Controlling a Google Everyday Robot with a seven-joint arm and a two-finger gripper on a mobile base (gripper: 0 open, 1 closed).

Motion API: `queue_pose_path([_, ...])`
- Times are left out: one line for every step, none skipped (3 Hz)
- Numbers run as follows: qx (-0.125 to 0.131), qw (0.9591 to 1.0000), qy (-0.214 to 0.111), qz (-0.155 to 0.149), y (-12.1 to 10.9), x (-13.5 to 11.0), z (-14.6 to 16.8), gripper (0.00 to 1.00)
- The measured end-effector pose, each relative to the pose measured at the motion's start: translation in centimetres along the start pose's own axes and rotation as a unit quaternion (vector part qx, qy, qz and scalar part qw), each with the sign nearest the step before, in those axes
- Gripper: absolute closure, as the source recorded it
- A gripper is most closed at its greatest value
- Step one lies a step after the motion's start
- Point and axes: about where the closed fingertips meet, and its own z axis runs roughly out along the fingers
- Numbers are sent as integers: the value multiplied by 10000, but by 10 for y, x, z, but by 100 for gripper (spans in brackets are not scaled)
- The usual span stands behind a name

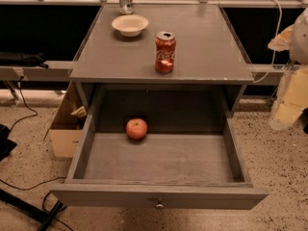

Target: Pick apple from top drawer and place on counter

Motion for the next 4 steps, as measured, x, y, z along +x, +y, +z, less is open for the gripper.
queue_pose_path([0,10000,0,0,0,0,0,0])
queue_pose_path([138,9999,-12,21,-6,-4,-16,0])
queue_pose_path([-59,9995,-294,-94,-3,-13,10,0])
queue_pose_path([-468,9938,-989,-183,18,-34,84,0])
